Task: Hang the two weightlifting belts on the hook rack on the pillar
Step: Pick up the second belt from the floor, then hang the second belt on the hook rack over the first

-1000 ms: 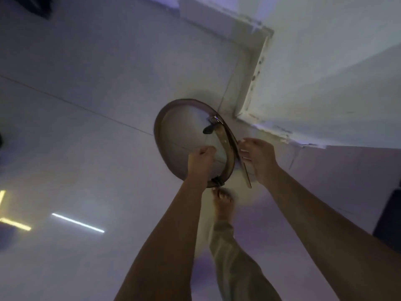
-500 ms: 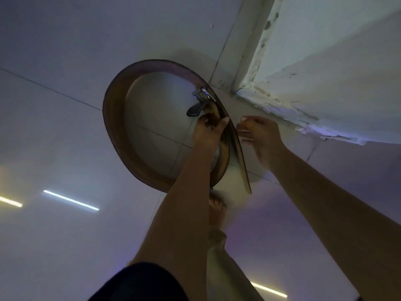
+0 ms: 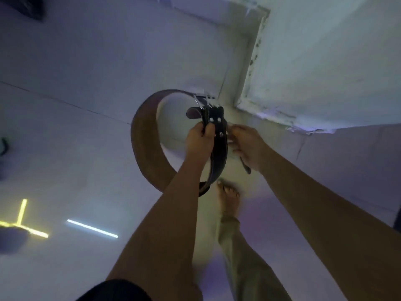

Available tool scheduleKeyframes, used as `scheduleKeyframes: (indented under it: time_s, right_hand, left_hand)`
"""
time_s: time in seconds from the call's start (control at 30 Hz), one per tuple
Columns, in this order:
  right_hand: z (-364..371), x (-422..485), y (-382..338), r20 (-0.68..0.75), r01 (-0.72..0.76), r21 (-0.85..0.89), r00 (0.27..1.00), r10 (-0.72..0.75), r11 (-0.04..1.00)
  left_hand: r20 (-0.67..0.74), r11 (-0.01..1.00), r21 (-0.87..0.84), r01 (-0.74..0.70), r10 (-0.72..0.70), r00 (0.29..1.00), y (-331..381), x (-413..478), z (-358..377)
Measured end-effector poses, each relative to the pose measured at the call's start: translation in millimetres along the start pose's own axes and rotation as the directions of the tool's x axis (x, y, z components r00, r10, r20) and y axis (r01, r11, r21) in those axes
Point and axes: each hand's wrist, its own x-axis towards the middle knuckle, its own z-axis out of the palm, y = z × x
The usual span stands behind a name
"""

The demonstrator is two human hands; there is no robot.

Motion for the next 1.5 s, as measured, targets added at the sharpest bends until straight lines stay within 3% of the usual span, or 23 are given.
scheduleKeyframes:
  time_s: [0.1, 0.23, 0.43, 0.67, 0.8, 0.9, 1.03, 1.17, 1.27, 1.4, 1.5]
  right_hand:
    - [11, -73, -23, 0.059, 0.087, 0.160, 0.994, -0.098, 0.983]
    - [24, -193, -65, 0.054, 0.236, 0.234, 0.966, -0.254, 0.943]
    - [21, -392, -127, -0.040, 0.463, 0.335, 0.877, -0.478, 0.821]
    - [-22, -597, -187, -0.220, 0.719, 0.263, 0.694, -0.685, 0.644]
    - [-61, -683, -204, -0.360, 0.847, 0.172, 0.529, -0.768, 0.503]
    - [-94, -727, -204, -0.433, 0.904, 0.107, 0.417, -0.799, 0.414]
    - [-128, -770, -195, -0.412, 0.921, -0.017, 0.349, -0.842, 0.390]
    - [-150, -810, -206, -0.515, 0.979, 0.091, 0.203, -0.833, 0.182]
    - [-163, -851, -223, -0.586, 0.986, 0.133, 0.157, -0.795, 0.097]
    - [-184, -896, -240, -0.580, 0.991, 0.071, 0.133, -0.804, 0.113]
    - [-199, -924, -242, -0.448, 0.977, -0.029, 0.175, -0.877, 0.209]
  left_hand:
    - [0.075, 0.990, 0.096, -0.100, 0.093, 0.993, 50, -52, -36]
    - [0.135, 0.973, 0.075, -0.219, 0.208, 0.969, 133, -140, -90]
    - [0.333, 0.926, -0.127, -0.355, 0.377, 0.864, 257, -295, -156]
    - [0.364, 0.818, -0.213, -0.535, 0.574, 0.733, 380, -466, -167]
    - [0.400, 0.727, -0.312, -0.611, 0.684, 0.610, 432, -544, -148]
    - [0.323, 0.602, -0.374, -0.705, 0.798, 0.509, 472, -597, -124]
    - [0.239, 0.480, -0.498, -0.722, 0.877, 0.418, 525, -656, -95]
    - [0.365, 0.452, -0.519, -0.725, 0.885, 0.290, 559, -702, -84]
    - [0.464, 0.416, -0.390, -0.821, 0.859, 0.215, 564, -720, -80]
    - [0.407, 0.416, -0.438, -0.797, 0.882, 0.237, 579, -754, -77]
    - [0.363, 0.360, -0.470, -0.806, 0.911, 0.195, 595, -782, -77]
